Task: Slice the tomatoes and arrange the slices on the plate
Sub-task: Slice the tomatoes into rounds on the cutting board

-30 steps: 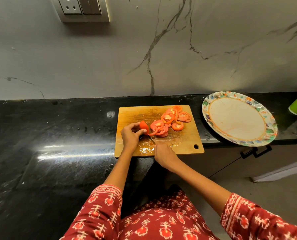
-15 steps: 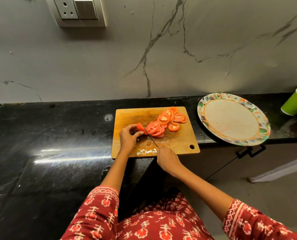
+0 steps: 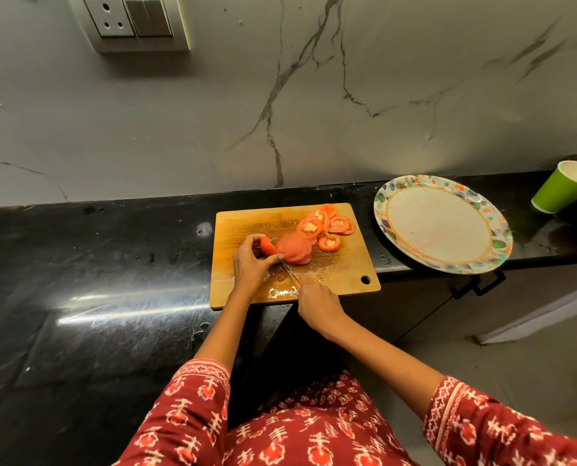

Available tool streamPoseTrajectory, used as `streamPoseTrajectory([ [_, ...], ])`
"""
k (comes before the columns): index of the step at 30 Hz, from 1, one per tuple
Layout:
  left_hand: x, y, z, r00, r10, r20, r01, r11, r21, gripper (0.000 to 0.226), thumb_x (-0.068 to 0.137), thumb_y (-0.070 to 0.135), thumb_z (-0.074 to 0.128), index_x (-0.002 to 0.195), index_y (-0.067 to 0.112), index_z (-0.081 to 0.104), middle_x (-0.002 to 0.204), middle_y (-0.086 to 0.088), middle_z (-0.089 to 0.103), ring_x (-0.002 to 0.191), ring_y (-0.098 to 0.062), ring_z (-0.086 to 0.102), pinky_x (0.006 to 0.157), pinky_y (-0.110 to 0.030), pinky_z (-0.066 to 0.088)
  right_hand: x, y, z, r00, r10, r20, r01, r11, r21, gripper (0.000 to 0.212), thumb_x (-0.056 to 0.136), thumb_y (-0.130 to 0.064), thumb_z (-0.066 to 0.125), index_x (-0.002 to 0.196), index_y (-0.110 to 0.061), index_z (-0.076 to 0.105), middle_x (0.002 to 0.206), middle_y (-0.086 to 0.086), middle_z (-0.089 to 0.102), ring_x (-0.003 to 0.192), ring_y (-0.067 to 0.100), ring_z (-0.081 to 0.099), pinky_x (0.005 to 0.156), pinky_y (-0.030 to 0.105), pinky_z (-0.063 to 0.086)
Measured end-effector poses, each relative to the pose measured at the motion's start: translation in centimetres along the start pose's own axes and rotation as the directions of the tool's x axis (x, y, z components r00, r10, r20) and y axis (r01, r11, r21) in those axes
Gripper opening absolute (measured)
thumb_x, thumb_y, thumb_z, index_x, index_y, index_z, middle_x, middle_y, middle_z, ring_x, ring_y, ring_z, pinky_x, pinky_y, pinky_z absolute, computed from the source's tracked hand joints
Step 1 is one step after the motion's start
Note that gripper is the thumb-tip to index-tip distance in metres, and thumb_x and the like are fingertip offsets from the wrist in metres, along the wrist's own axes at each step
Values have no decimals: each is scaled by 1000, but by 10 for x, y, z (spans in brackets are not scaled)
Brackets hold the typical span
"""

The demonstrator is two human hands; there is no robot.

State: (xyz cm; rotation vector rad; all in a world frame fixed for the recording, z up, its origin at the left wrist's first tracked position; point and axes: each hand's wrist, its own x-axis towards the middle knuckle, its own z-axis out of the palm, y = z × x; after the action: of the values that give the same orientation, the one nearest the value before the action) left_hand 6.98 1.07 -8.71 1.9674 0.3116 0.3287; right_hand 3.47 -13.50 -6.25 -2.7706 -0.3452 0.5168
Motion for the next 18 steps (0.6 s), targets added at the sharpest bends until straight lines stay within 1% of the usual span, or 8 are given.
streamPoseTrajectory([
  [2,1,-1,-2,1000,6,11,-6,1000,3,47,64,12,82,104,7,58,99,-7,64,90,-12,59,69,-3,45,0,-1,3,1000,11,-9,-11,1000,-1,29,93,0,34,120,2,44,113,19,59,106,36,58,80,39,46],
  [5,1,-4,-6,1000,11,14,-12,1000,15,47,62,10,83,101,6,59,98,-5,64,89,-11,58,70,-2,44,0,-4,8,999,25,-25,-25,1000,6,29,93,0,33,119,2,44,113,19,60,106,36,59,80,39,46],
  [7,2,-6,-7,1000,9,19,-10,1000,19,47,61,11,84,101,6,59,99,-5,64,90,-11,58,71,-4,45,1,-5,9,999,32,-25,-32,999,11,29,93,0,33,120,2,45,115,19,58,107,36,58,82,39,46],
  [11,0,-6,-6,998,-15,53,15,1000,-4,47,59,12,85,99,7,61,98,-7,66,91,-16,61,77,-19,51,11,-9,4,999,28,-15,-27,999,25,29,95,-4,33,117,1,51,119,19,56,111,36,55,85,40,45],
  [15,-5,-6,-11,999,-28,33,28,1000,7,48,61,11,84,103,6,60,101,-5,64,93,-13,58,72,-12,46,15,-11,4,999,27,-22,-26,999,32,27,98,-9,34,118,0,51,119,18,56,112,35,54,86,39,45],
  [18,-3,-7,-23,999,-37,-6,37,999,11,46,64,12,82,103,7,60,97,0,61,91,-12,56,79,-17,48,11,-6,3,999,31,-31,-29,999,42,27,96,-6,34,118,0,49,118,18,57,112,36,55,86,39,44],
])
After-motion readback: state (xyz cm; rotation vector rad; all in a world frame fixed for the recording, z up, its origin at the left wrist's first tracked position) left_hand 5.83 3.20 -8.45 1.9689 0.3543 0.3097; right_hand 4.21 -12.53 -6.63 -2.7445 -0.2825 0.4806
